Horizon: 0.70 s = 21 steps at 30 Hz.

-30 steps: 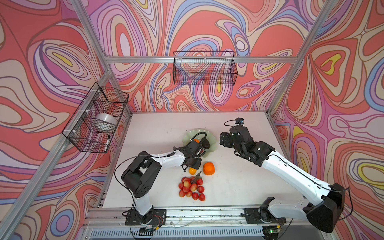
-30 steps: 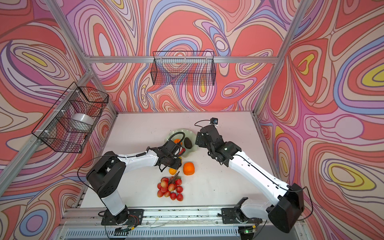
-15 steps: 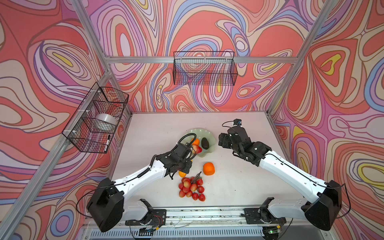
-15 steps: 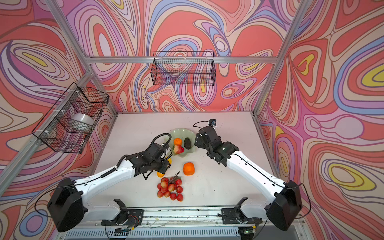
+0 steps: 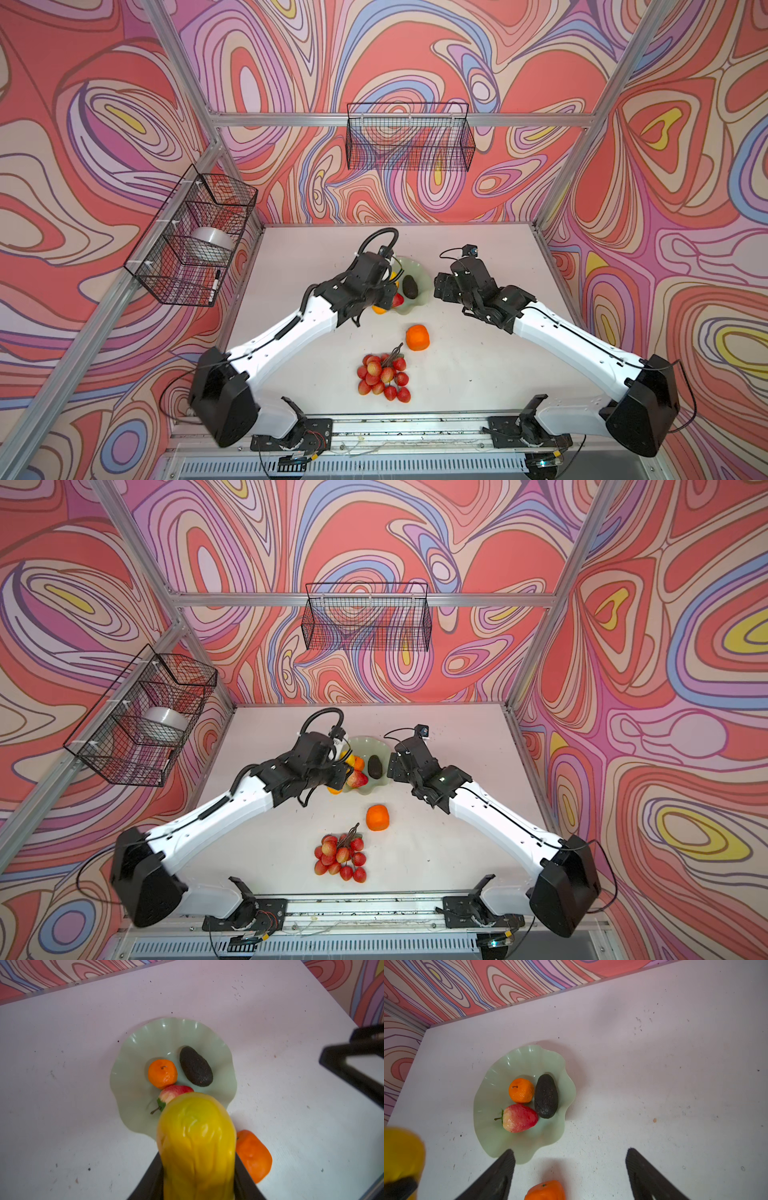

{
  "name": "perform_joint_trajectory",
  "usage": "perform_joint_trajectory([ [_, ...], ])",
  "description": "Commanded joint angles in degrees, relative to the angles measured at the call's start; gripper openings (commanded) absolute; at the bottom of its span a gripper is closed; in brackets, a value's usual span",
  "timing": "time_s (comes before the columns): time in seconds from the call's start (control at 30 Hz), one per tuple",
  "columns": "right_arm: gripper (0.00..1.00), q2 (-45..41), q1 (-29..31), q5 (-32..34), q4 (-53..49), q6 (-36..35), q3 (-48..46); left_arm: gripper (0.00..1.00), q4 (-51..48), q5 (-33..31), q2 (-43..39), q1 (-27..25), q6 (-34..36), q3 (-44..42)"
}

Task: Place and organize the fake fruits in the fruit bowl
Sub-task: 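Grasp the yellow bumpy fruit with the left gripper and place it in the bowl, then grasp the large orange fruit with the right gripper while the left arm withdraws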

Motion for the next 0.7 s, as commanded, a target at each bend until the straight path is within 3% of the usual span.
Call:
perform_joint_trajectory([
  [0.0, 0.87, -2.1, -0.3, -1.7, -1.4, 2.4, -2.3, 0.39, 2.9, 2.5, 9.0, 1.4, 1.0, 6.0],
  [0.17, 0.87, -3.5, -0.2, -3.8, -1.0, 4.0, -4.9, 0.38, 1.1, 1.2, 21.9, 2.4, 2.4, 15.3],
  [0.43, 0.86, -1.1, -0.2, -7.7, 0.2, 4.5, -6.0, 0.41, 1.3, 1.6, 29.8, 4.4, 1.3, 18.6],
  [0.67, 0.85, 1.3, 0.1, -10.1, 1.0, 4.9, -6.3, 0.72, 2.3, 3.3, 28.9, 4.4, 0.4, 19.6],
])
